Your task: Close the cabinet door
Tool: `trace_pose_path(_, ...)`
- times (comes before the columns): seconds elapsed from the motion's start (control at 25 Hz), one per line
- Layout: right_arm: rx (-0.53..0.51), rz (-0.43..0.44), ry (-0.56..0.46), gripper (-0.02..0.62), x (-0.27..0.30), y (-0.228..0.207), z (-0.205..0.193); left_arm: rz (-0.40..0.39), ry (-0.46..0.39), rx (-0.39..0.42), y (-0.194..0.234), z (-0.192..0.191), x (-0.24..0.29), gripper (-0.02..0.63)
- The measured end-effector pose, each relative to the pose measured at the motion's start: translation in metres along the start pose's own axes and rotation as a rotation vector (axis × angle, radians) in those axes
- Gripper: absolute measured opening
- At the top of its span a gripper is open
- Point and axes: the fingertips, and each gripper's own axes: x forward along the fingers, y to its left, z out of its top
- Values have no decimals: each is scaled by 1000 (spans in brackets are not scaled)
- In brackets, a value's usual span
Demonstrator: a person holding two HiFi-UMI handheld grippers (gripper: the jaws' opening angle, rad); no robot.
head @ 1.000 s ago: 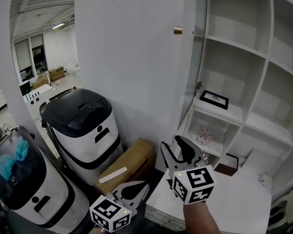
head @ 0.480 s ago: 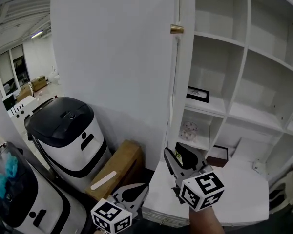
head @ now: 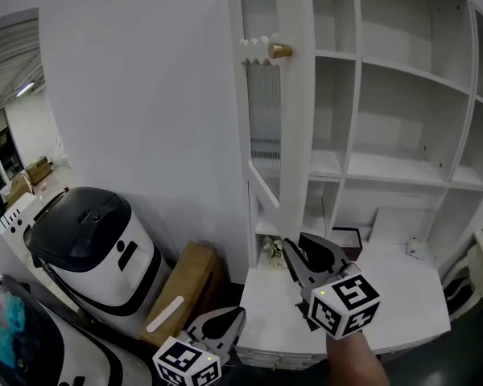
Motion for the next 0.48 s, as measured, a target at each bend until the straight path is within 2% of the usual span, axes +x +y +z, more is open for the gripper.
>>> trace_pose_path(0.24,-3,-86,-5,58,-11,-41,-1,-49,21,4,-10,-4,18,5)
trace_pose_path(0.48,-3,-124,9,63,-14,-79,-2,-65,29,-2,-20,-2,40,5)
